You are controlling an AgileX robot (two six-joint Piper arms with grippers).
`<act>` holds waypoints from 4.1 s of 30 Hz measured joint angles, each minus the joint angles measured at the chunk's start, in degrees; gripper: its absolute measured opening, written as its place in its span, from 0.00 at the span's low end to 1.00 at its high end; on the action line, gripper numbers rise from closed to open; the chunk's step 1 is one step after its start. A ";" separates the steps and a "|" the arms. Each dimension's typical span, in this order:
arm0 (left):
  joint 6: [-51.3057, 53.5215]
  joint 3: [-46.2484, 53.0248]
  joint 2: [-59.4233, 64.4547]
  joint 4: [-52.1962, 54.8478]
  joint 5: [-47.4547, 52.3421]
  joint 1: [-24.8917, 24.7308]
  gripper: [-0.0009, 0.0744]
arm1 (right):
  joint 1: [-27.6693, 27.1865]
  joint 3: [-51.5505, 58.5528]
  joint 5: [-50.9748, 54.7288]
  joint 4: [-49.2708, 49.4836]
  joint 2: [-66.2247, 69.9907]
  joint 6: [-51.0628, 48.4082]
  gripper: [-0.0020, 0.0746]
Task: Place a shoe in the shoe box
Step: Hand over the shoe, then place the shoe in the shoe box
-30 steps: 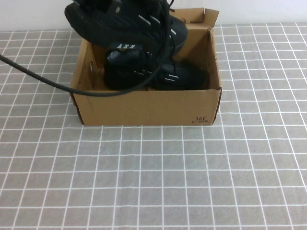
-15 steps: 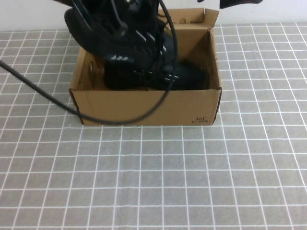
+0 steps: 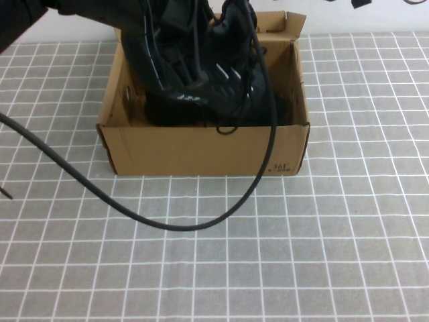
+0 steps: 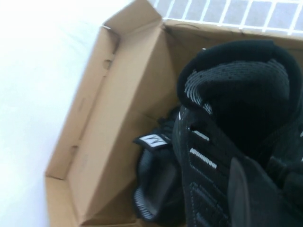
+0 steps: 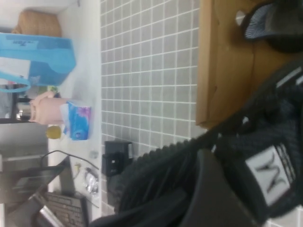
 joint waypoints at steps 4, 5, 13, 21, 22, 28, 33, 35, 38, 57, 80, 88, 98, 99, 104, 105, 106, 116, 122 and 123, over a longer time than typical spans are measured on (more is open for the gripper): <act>-0.10 0.00 0.00 2.47 -1.48 0.00 0.05 | 0.00 0.00 0.00 -0.43 0.51 0.68 0.49; -0.10 0.00 0.00 2.98 -1.64 0.00 0.05 | 0.00 0.00 0.00 -1.40 0.62 0.76 0.51; -0.16 0.00 0.24 4.10 -6.81 0.00 0.05 | -0.10 0.00 0.00 -2.06 2.73 2.20 0.69; 2.47 0.75 2.45 4.19 -10.38 0.00 0.05 | -0.23 0.00 -0.31 4.54 5.77 5.17 0.71; 2.76 1.27 2.67 4.19 -10.57 0.00 0.05 | -0.23 0.00 -0.31 4.99 6.04 5.41 0.71; 4.50 3.94 3.01 4.19 -10.95 0.00 0.05 | -2.94 0.00 -0.34 6.51 7.30 6.87 0.71; 4.59 4.04 3.11 4.19 -12.07 0.00 0.05 | -3.42 0.00 -0.57 6.76 8.06 7.11 0.72; 4.72 4.04 3.11 4.19 -13.13 0.00 0.05 | -3.42 0.00 -0.57 6.88 8.39 7.11 0.76; 4.74 4.04 3.11 4.19 -13.77 0.00 0.05 | -3.42 0.00 -0.57 7.01 9.19 7.11 0.85; 5.99 4.04 3.11 4.19 -13.95 0.00 0.05 | -1.29 0.00 -1.56 12.52 14.29 9.99 0.91; 6.27 4.04 3.11 4.51 -13.35 0.00 0.05 | -0.15 0.00 -2.40 16.46 15.60 8.21 0.45; 6.27 4.04 3.00 4.61 -13.57 0.00 0.05 | -0.15 0.11 -2.78 18.17 15.65 1.90 0.22; 6.27 4.04 3.00 4.36 -13.08 0.00 0.05 | -0.15 0.11 -2.66 17.76 15.65 -2.47 0.11; 6.27 4.04 3.00 4.03 -12.96 0.00 0.05 | -0.10 0.11 -2.66 17.58 15.65 -2.49 0.11; 5.79 4.04 3.00 2.02 -12.96 0.00 0.16 | 0.12 0.11 -2.24 16.62 15.65 -2.61 0.11; 5.66 4.04 2.89 1.87 -13.10 0.00 0.21 | 0.12 0.11 -2.24 16.45 15.65 -2.64 0.11; 5.66 4.04 2.65 1.61 -13.19 0.00 0.28 | 0.25 0.11 -2.14 16.11 15.65 -2.64 0.11; 2.81 4.04 -1.42 0.86 -13.28 0.00 0.87 | 0.37 -0.59 -2.01 12.51 15.65 -2.86 0.10; 2.24 4.04 -7.54 -5.68 -9.77 0.00 0.89 | 0.37 -5.54 -0.80 4.45 15.74 -3.08 0.10; 2.13 4.04 -8.60 -6.69 -9.10 0.00 0.89 | 0.37 -6.44 -0.67 3.77 15.74 -3.08 0.10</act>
